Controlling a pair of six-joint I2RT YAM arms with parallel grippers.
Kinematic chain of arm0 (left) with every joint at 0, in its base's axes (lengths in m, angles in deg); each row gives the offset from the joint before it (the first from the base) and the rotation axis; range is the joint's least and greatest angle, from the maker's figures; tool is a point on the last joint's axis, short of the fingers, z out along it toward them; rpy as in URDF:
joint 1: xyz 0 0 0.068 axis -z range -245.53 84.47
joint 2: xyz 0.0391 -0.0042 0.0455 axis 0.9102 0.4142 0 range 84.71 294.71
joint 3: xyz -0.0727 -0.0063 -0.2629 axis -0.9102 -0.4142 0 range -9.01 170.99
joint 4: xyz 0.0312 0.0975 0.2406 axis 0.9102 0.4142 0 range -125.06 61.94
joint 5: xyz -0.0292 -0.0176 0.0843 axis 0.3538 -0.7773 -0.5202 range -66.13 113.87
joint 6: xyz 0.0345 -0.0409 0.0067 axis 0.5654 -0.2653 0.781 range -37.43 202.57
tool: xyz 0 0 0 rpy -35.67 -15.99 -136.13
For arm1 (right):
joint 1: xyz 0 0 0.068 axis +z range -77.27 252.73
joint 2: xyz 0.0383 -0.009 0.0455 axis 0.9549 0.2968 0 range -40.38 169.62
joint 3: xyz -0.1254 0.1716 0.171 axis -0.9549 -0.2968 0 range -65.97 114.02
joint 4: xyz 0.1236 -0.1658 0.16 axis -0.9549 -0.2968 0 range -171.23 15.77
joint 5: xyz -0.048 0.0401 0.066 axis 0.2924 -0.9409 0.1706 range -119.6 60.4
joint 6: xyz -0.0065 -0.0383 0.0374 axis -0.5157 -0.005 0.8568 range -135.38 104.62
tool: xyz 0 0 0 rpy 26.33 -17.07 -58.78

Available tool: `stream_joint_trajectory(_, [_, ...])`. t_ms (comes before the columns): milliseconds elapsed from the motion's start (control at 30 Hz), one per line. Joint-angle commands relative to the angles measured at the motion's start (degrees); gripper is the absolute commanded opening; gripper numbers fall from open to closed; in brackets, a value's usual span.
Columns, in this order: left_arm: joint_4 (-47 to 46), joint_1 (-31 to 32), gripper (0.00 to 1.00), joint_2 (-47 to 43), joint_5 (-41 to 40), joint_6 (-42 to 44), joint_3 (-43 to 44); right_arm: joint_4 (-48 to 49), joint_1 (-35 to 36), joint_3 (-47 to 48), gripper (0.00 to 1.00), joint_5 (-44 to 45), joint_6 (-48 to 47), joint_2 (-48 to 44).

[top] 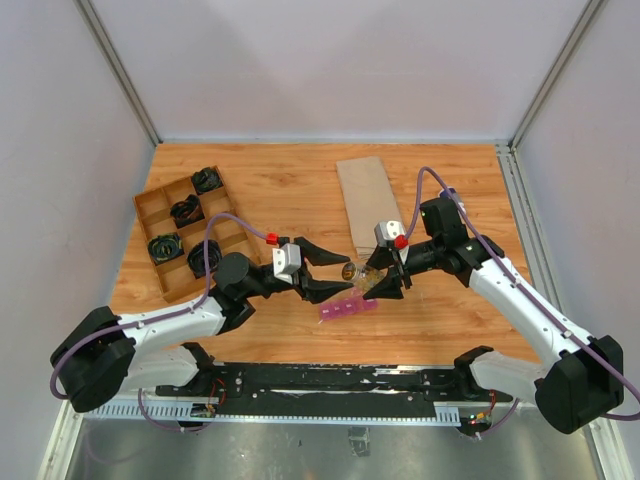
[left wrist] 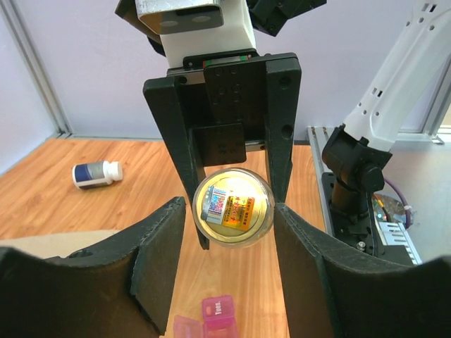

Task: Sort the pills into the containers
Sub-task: Unscrew the lid of the pill bottle.

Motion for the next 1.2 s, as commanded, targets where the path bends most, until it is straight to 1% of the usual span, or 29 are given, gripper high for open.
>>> stream_joint_trajectory(0, [-2.17, -0.59, 0.55, 0.43, 0.79, -0.61, 1.80, -0.97, -0.93, 1.18, 0.06, -2.21, -0.95, -0.89])
stream_joint_trajectory(67, [-2.18, -0.59, 0.51, 0.59, 0.78, -0.96, 1.83, -0.92, -0.93, 1.25, 0.06, -2.20, -1.02, -0.97])
stream_joint_trajectory(400, [-4.06, -0.59, 0.21, 0.59, 1.36, -5.93, 1.34, -0.86, -0.93, 1.42, 0.06, -1.01, -0.75, -0.85])
stream_joint_trajectory(567, [-6.25, -0.55, 0.15, 0.52, -0.95, -11.44, 0.38, 0.31, -0.93, 1.58, 0.05, 1.13, 1.10, -0.42])
stream_joint_trajectory(667, [-6.42, -0.59, 0.06, 0.74, -3.17, -15.42, -0.02, 1.63, -0.93, 1.41, 0.04, 3.04, 2.96, -0.18])
stream_joint_trajectory(700, [-6.35, -0.47, 0.02, 0.82, -4.35, -16.88, -0.21, 2.11, -0.93, 1.36, 0.04, 3.63, 3.71, -0.06])
stream_joint_trajectory(767, [-6.30, 0.05, 0.00, 0.90, -7.80, -19.67, -0.72, 2.89, -0.98, 1.32, 0.04, 5.36, 4.89, 0.24])
stream_joint_trajectory(833, [-5.62, 1.62, 0.00, 0.69, -12.58, -20.30, -1.20, 3.54, -1.00, 1.30, 0.04, 6.87, 5.86, 0.72])
stream_joint_trajectory(1000, [1.91, 7.17, 0.00, -0.34, -25.90, -19.32, 0.50, 3.89, -1.01, 1.62, 0.04, 9.25, 7.11, 1.83])
stream_joint_trajectory(1167, [5.70, 7.77, 0.00, -0.63, -33.30, -23.56, 1.64, 4.15, -1.02, 1.66, 0.04, 9.98, 7.48, 1.94])
